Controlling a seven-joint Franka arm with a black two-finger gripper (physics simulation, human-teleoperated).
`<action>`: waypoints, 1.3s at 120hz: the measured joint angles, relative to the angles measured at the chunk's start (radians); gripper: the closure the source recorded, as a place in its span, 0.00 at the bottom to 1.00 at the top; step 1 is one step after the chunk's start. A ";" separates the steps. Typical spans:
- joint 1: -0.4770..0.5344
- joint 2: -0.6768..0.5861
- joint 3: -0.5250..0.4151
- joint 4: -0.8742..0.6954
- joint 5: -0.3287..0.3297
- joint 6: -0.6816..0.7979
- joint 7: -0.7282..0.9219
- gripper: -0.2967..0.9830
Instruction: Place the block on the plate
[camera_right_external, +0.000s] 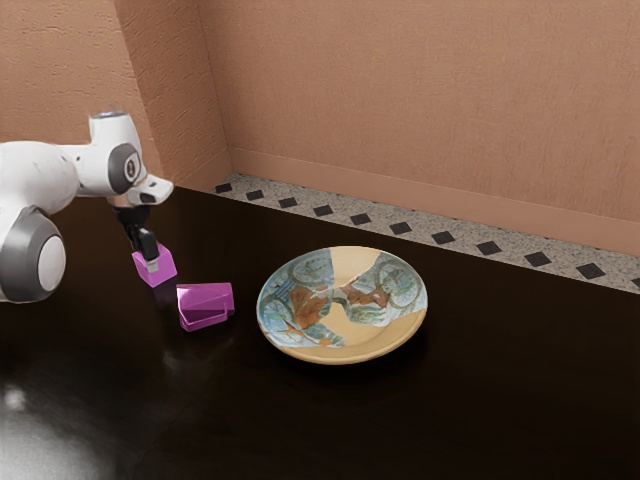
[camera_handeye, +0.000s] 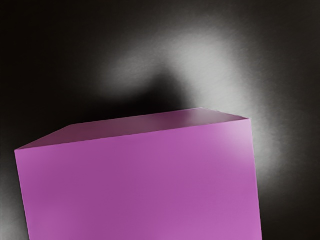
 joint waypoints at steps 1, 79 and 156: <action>0.000 0.000 0.000 -0.001 0.000 0.002 0.000 0.23; 0.003 0.005 -0.002 -0.022 -0.024 0.081 -0.017 0.23; 0.004 0.006 -0.001 -0.032 -0.038 0.103 -0.040 0.43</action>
